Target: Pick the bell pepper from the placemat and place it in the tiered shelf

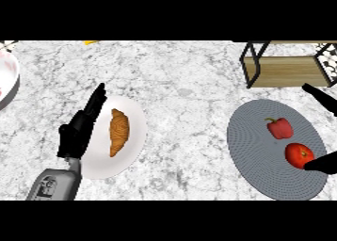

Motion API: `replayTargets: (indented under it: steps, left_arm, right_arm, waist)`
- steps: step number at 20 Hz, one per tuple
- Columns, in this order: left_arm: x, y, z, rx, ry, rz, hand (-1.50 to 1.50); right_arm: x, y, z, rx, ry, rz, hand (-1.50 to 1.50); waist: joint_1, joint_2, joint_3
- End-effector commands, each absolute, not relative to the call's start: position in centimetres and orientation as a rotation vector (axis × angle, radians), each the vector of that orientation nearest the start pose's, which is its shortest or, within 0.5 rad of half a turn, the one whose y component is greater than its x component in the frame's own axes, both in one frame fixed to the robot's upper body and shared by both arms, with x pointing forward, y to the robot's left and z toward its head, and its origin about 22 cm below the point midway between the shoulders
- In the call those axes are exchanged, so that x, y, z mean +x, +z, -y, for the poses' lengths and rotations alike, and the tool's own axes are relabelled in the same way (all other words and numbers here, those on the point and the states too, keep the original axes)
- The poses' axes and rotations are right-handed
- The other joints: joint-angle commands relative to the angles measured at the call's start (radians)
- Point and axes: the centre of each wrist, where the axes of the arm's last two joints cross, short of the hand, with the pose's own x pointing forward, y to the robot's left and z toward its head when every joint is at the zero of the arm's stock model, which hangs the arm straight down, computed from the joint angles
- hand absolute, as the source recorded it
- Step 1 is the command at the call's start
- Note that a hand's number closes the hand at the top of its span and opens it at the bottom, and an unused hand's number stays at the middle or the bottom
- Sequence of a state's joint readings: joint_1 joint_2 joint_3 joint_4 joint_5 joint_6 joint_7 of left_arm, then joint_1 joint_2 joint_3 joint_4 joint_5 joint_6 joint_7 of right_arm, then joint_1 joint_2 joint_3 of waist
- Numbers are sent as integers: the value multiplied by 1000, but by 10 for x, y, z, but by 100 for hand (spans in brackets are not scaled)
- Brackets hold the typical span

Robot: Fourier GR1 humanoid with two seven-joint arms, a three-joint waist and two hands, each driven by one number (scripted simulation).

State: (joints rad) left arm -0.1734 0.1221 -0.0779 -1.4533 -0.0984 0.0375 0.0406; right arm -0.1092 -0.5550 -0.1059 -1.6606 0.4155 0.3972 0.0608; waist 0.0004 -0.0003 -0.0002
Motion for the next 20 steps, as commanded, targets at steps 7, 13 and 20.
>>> replayTargets:
  steps: [7, 13, 20]
  left_arm:
    - [278, 9, -227, 121, -257, 1561, 0]
    - [285, 34, -234, 127, -277, 1577, 0]
    - [264, 14, -231, 130, -276, 1576, 0]
  right_arm:
    - [259, 80, 343, -633, 968, 1348, -150]
    - [265, 80, 351, -655, 1004, 1304, -150]
    - [281, 61, 330, -670, 1001, 1296, -150]
  waist:
    - [-1, 0, 0]
    - [1, 0, 0]
    - [3, 0, 0]
